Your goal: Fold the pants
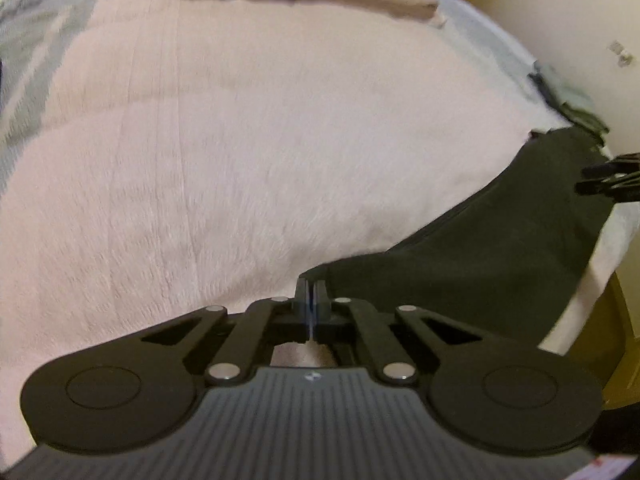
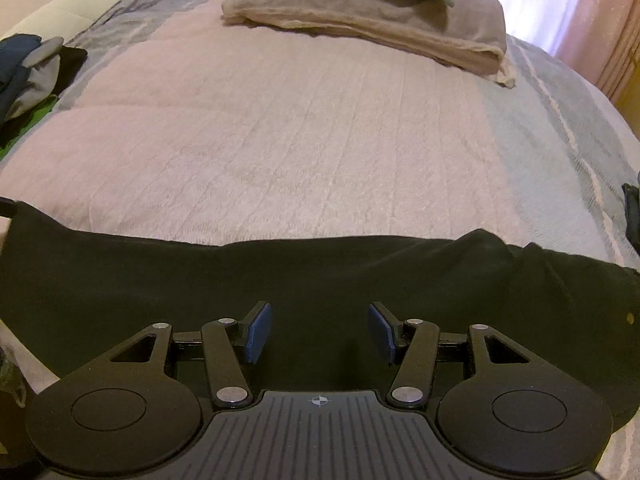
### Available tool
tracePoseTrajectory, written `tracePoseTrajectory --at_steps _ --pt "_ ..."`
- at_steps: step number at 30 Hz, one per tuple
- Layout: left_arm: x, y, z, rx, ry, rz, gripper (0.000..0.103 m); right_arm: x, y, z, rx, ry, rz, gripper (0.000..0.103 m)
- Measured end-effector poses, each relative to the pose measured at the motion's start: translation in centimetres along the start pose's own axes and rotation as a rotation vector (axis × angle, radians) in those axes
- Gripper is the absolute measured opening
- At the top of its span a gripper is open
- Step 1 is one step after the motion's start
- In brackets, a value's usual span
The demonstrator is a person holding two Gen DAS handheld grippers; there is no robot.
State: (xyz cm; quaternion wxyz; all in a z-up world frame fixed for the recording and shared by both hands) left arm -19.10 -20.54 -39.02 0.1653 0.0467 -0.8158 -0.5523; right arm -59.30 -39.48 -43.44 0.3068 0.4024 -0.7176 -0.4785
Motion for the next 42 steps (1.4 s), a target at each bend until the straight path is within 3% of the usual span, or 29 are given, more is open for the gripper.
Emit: tracePoseTrajectory --at_steps 2,4,10,16,19,24,29,32,35,38,39,40,42 --pt "-0.7 -1.6 0.7 -0.079 0.021 -0.028 0.000 -0.2 -0.1 0.0 -0.016 0.014 -0.004 0.051" --pt "-1.2 -1.6 1.6 -0.102 0.031 -0.057 0.000 -0.4 0.0 0.1 -0.013 0.017 -0.007 0.051" --pt "-0.4 2.0 1.9 -0.054 0.044 -0.022 0.002 0.3 -1.1 1.5 -0.070 -0.085 -0.032 0.051" --pt "3.5 0.7 -1.8 -0.049 -0.048 0.044 0.006 3.8 -0.6 2.3 -0.078 -0.261 0.001 0.052" --pt "6.0 -0.5 -4.8 -0.045 -0.092 0.068 0.012 6.7 0.8 2.6 -0.053 -0.286 0.049 0.052" --pt "12.0 -2.7 -11.1 -0.029 -0.157 0.087 0.021 14.7 2.3 3.4 -0.030 -0.371 0.166 0.055" --pt "20.2 -7.3 -16.8 -0.045 -0.176 0.091 0.021 26.4 2.9 5.6 0.004 -0.541 0.241 0.059" --pt "25.7 -10.4 -19.9 -0.073 -0.196 0.102 0.024 33.7 2.2 8.0 0.021 -0.714 0.201 0.059" --pt "30.8 -13.1 -22.0 -0.113 -0.227 0.112 0.024 39.1 1.5 10.5 0.042 -0.864 0.100 0.059" --pt "35.1 -15.3 -23.4 -0.158 -0.269 0.108 0.025 41.6 0.7 12.7 0.061 -0.961 -0.010 0.058" --pt "36.3 -15.9 -23.7 -0.173 -0.289 0.103 0.025 42.2 0.4 13.2 0.072 -0.985 -0.047 0.054" --pt "37.2 -16.3 -23.9 -0.184 -0.305 0.098 0.025 42.7 0.1 13.6 0.080 -1.002 -0.081 0.034" --pt "38.6 -16.8 -24.5 -0.202 -0.324 0.083 0.025 43.3 0.3 14.0 0.078 -1.004 -0.117 0.012"
Point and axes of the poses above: each gripper's, at about its wrist camera, not at the fingertips, and y roughly against the way its jaws point, x to its right, z to its underside, the point moved 1 cm from there along -y, roughly the way its jaws point, and after that the axes turned 9 degrees about -x, right-handed, at the moved point
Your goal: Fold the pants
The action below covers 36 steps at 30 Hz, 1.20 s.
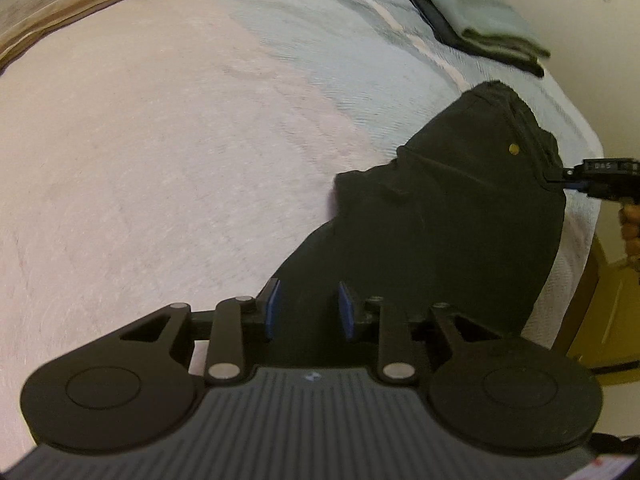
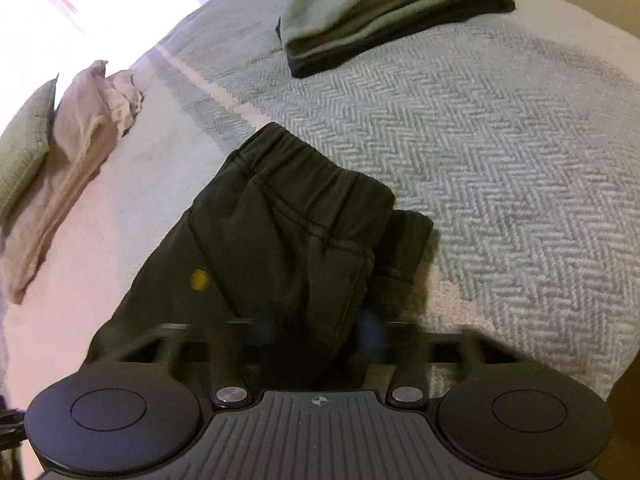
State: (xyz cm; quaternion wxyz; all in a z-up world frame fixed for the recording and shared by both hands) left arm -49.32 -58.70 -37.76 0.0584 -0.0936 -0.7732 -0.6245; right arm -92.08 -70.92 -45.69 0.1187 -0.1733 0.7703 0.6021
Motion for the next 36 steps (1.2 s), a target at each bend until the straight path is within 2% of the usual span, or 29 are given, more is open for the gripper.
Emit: tracePoseTrajectory --at_steps 2,4,6,8,9,10,12,13,16,18,24,27,31,36 --pt "0.5 0.0 -0.7 -0.006 -0.002 -0.001 0.025 0.3 1.3 -0.5 -0.011 -0.005 -0.031 0.007" --pt "0.7 0.0 -1.2 -0.007 -0.009 -0.005 0.025 0.8 2.8 -1.1 0.025 0.012 -0.010 0.006" --pt "0.8 -0.2 -1.5 -0.008 -0.011 -0.006 0.027 2.4 2.5 -1.9 0.026 -0.015 0.015 0.007" --pt "0.5 -0.5 -1.5 -0.011 -0.003 -0.002 0.027 3.4 1.2 -2.1 -0.017 -0.035 0.022 0.013" --pt "0.3 -0.7 -1.6 -0.014 0.005 -0.002 0.027 3.2 1.0 -2.0 -0.029 -0.021 0.028 0.023" --pt "0.0 -0.8 -1.6 -0.013 0.015 0.003 0.027 3.0 1.1 -1.8 -0.028 -0.001 0.043 0.036" --pt "-0.1 -0.9 -1.7 -0.008 0.032 0.021 0.027 2.2 2.0 -1.1 0.000 0.031 0.117 0.049" --pt "-0.2 -1.0 -1.8 -0.004 0.036 0.037 0.027 1.9 2.8 -0.7 0.024 0.043 0.154 0.049" --pt "-0.8 -1.0 -2.2 0.006 0.066 0.105 0.027 -0.8 5.0 0.6 0.108 0.109 0.251 0.050" --pt "-1.3 -1.1 -2.7 0.016 0.107 0.178 0.027 -3.1 5.1 1.1 0.132 0.180 0.230 0.050" --pt "-2.6 -3.1 -5.1 -0.018 0.216 0.419 0.027 -10.1 1.3 2.7 0.042 0.422 0.090 0.050" --pt "-2.3 -4.9 -6.0 -0.082 0.243 0.488 0.027 -12.6 -1.6 3.0 -0.002 0.545 0.098 0.050" --pt "-2.2 -7.3 -6.6 -0.165 0.292 0.557 0.027 -13.0 -3.8 3.2 -0.049 0.606 0.121 0.050" --pt "-4.3 -5.6 -5.9 -0.112 0.386 0.615 0.027 -10.7 -4.1 1.9 -0.060 0.577 0.172 0.050"
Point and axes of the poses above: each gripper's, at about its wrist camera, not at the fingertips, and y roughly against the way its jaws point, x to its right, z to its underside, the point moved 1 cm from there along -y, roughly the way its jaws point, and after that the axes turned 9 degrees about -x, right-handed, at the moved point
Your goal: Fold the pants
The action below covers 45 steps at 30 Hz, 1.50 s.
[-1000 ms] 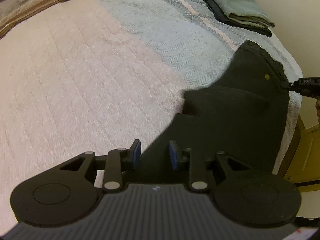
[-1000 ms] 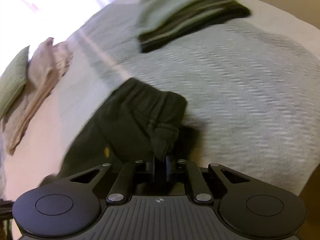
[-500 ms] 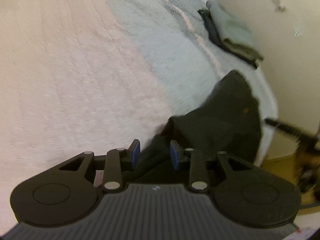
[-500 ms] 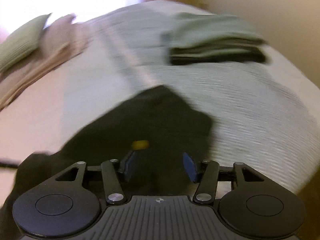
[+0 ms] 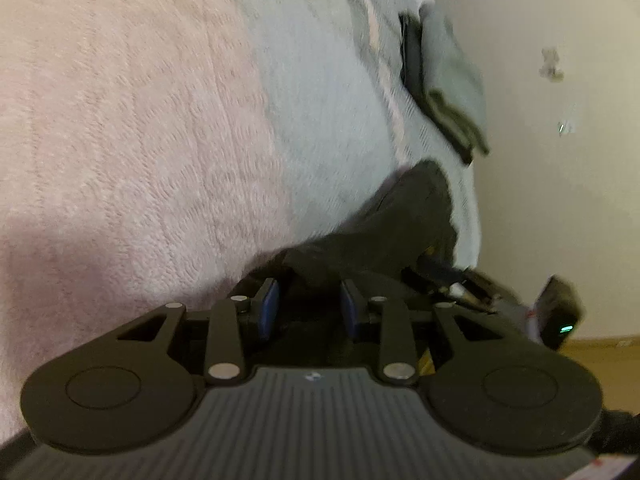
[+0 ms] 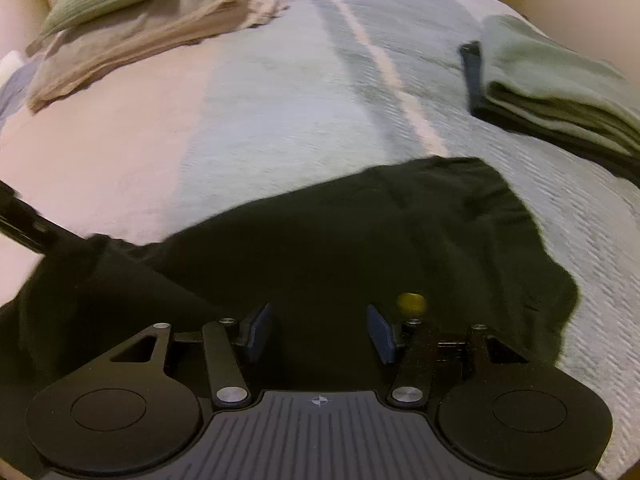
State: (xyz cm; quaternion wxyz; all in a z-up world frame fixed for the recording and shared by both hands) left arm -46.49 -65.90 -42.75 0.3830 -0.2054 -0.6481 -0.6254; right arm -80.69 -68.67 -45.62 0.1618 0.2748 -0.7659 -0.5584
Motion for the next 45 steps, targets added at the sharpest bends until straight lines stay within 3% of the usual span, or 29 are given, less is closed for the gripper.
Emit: tracePoseTrajectory --at_steps 3,8,11,13,15,17,20,24,28,31,33,37,41,42,45 --pt "-0.2 -0.5 -0.5 -0.010 0.035 0.012 0.027 1.5 -0.8 0.4 -0.045 -0.014 0.035 0.050" --pt "0.2 -3.9 -2.0 -0.069 0.038 -0.015 0.028 2.5 -0.6 1.6 -0.039 -0.010 0.023 0.050" --pt "0.7 -4.5 -2.1 -0.099 0.023 -0.006 0.022 2.6 -0.6 1.7 -0.043 -0.016 0.019 0.050" --pt "1.8 -3.7 -2.2 -0.067 -0.029 -0.014 0.014 2.8 -0.6 1.4 -0.045 -0.023 0.014 0.050" --pt "2.6 -2.2 -2.8 0.017 -0.074 -0.025 0.003 2.8 -0.6 1.2 -0.041 -0.024 0.012 0.050" --pt "2.4 -1.1 -4.2 0.096 -0.087 -0.028 0.002 2.9 -0.7 0.9 -0.026 -0.025 0.016 0.050" --pt "1.2 -2.2 -5.3 0.074 -0.111 -0.077 0.002 3.0 -0.9 0.5 -0.015 -0.030 0.013 0.050" --pt "0.4 -2.1 -5.8 0.058 -0.096 -0.076 0.003 2.8 -1.1 0.5 -0.027 0.003 0.013 0.050" --pt "0.4 0.3 -4.6 0.084 -0.098 -0.100 0.008 3.8 -0.3 1.5 -0.018 -0.039 -0.011 0.050" --pt "0.4 3.3 -2.9 0.127 -0.115 -0.172 0.008 3.7 0.6 2.2 0.000 -0.076 0.004 0.050" --pt "0.9 4.4 -1.4 0.136 -0.127 -0.156 0.008 3.3 1.6 2.4 0.026 -0.121 0.044 0.051" --pt "1.9 2.7 1.8 0.075 -0.175 -0.094 0.008 1.6 2.1 3.0 0.065 -0.158 -0.064 0.050" --pt "-0.9 -0.4 3.1 0.050 -0.138 -0.227 0.005 0.7 -0.4 3.7 0.006 -0.102 -0.106 0.050" --pt "-2.3 0.0 3.5 0.060 -0.104 -0.243 0.000 1.3 -0.9 3.9 0.006 -0.101 -0.107 0.050" --pt "-4.1 2.5 4.4 0.105 -0.097 -0.284 0.001 2.9 -0.6 4.2 0.033 -0.067 -0.075 0.050"
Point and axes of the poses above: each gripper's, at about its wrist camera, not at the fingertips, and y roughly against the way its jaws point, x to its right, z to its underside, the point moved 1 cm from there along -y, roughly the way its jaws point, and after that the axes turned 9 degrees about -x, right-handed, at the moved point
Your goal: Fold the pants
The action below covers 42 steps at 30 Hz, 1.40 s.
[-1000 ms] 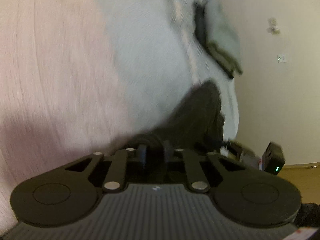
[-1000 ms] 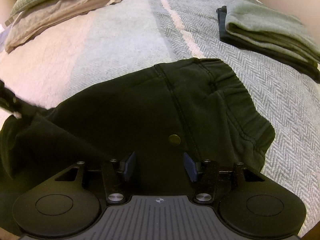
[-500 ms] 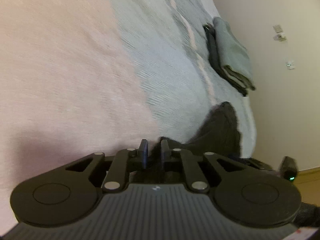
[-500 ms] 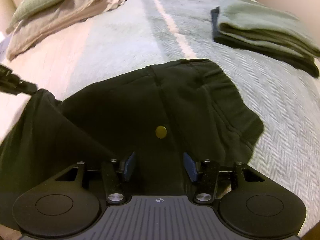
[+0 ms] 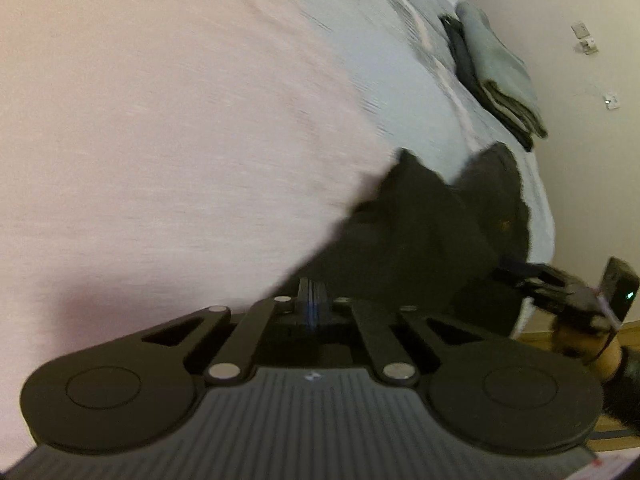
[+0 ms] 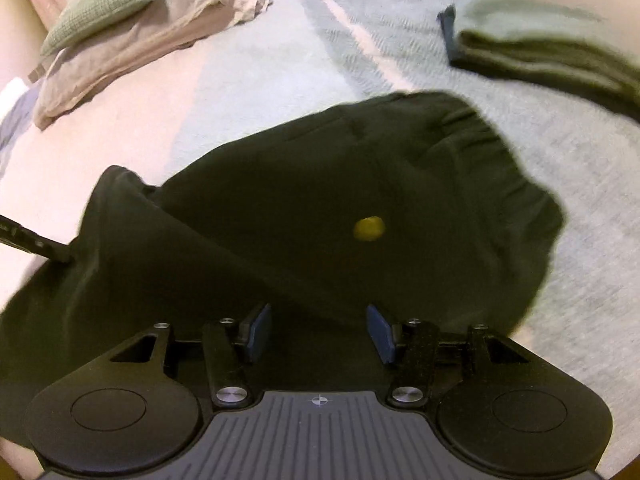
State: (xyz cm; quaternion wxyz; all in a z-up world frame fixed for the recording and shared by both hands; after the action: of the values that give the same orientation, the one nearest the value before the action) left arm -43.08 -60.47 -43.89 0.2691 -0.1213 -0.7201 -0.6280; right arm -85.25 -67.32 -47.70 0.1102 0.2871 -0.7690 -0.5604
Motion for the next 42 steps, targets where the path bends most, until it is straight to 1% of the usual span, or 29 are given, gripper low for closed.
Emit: tracePoseTrajectory --at_steps 2,3,4,5,6,7,8,10,13,14,15,16,18,20,22,24,26,28,30,33,34,36,37,38,40,42 --pt "-1.8 1.8 0.8 0.015 0.017 -0.063 0.007 0.7 0.7 0.3 0.022 -0.021 0.022 0.050" --pt "-2.7 2.4 1.3 0.014 0.019 -0.073 0.007 0.7 0.9 0.5 0.028 -0.039 0.036 0.050" --pt "-3.5 3.2 1.9 0.013 0.018 -0.079 0.007 0.5 1.0 0.7 0.031 -0.048 0.067 0.050" --pt "-3.9 4.0 2.5 0.014 0.008 -0.087 0.007 -0.2 1.2 1.0 0.037 -0.059 0.131 0.050" --pt "-4.3 4.7 3.3 0.017 -0.011 -0.084 0.007 -0.9 1.7 1.2 0.052 -0.084 0.175 0.051" --pt "-4.4 5.6 4.2 0.024 -0.031 -0.074 0.007 -1.8 2.3 1.4 0.074 -0.116 0.201 0.051" --pt "-4.4 6.5 5.1 0.033 -0.053 -0.062 0.007 -2.8 2.8 1.7 0.094 -0.142 0.201 0.051" --pt "-4.4 7.9 7.1 0.041 -0.101 -0.024 0.007 -5.4 3.3 2.5 0.128 -0.167 0.162 0.051" --pt "-5.1 8.5 10.2 0.015 -0.143 -0.003 0.007 -9.9 2.1 4.6 0.122 -0.201 0.087 0.051" --pt "-5.9 8.5 11.6 -0.011 -0.153 -0.011 0.007 -11.0 1.2 5.3 0.106 -0.219 0.055 0.051" --pt "-6.8 8.3 13.1 -0.045 -0.162 -0.037 0.007 -12.2 -0.1 6.2 0.069 -0.235 0.026 0.051" --pt "-7.8 8.1 14.6 -0.084 -0.168 -0.066 0.007 -13.0 -1.2 7.0 0.033 -0.247 0.027 0.051" --pt "-9.3 8.1 17.1 -0.128 -0.176 -0.095 0.007 -14.2 -1.6 8.1 0.009 -0.276 0.065 0.052" --pt "-10.6 8.9 18.8 -0.124 -0.159 -0.106 0.007 -14.4 -0.6 8.2 0.001 -0.326 0.070 0.052" --pt "-11.1 9.6 19.4 -0.110 -0.124 -0.108 0.007 -13.7 0.6 8.0 0.027 -0.341 0.077 0.052" --pt "-10.3 10.1 19.3 -0.089 -0.131 -0.122 0.008 -12.5 1.8 7.5 0.066 -0.337 0.112 0.052" --pt "-9.1 10.0 18.8 -0.063 -0.144 -0.108 0.008 -10.3 2.6 6.9 0.097 -0.348 0.143 0.052" --pt "-7.4 9.6 18.1 -0.038 -0.155 -0.103 0.008 -7.4 3.0 5.7 0.129 -0.378 0.171 0.052" --pt "-5.5 8.3 16.9 -0.022 -0.173 -0.100 0.008 -4.0 3.1 4.5 0.170 -0.431 0.176 0.052" --pt "-2.7 5.6 15.6 -0.037 -0.198 -0.108 0.009 1.7 2.4 2.8 0.217 -0.545 0.171 0.052" --pt "-2.0 4.8 15.2 -0.047 -0.204 -0.109 0.009 3.2 1.7 2.2 0.209 -0.544 0.183 0.052" --pt "-0.6 3.8 14.7 -0.066 -0.218 -0.115 0.009 5.2 0.1 1.1 0.147 -0.449 0.249 0.052" --pt "0.1 3.4 14.4 -0.072 -0.231 -0.119 0.009 6.0 -0.8 1.0 0.129 -0.416 0.247 0.052" --pt "0.4 3.3 14.2 -0.078 -0.239 -0.124 0.009 6.7 -1.5 1.1 0.121 -0.419 0.224 0.052" --pt "0.6 3.7 14.0 -0.074 -0.238 -0.127 0.009 7.1 -1.3 1.1 0.136 -0.452 0.198 0.053" --pt "0.4 4.4 14.2 -0.061 -0.219 -0.148 0.010 6.1 0.1 1.2 0.174 -0.464 0.212 0.053"
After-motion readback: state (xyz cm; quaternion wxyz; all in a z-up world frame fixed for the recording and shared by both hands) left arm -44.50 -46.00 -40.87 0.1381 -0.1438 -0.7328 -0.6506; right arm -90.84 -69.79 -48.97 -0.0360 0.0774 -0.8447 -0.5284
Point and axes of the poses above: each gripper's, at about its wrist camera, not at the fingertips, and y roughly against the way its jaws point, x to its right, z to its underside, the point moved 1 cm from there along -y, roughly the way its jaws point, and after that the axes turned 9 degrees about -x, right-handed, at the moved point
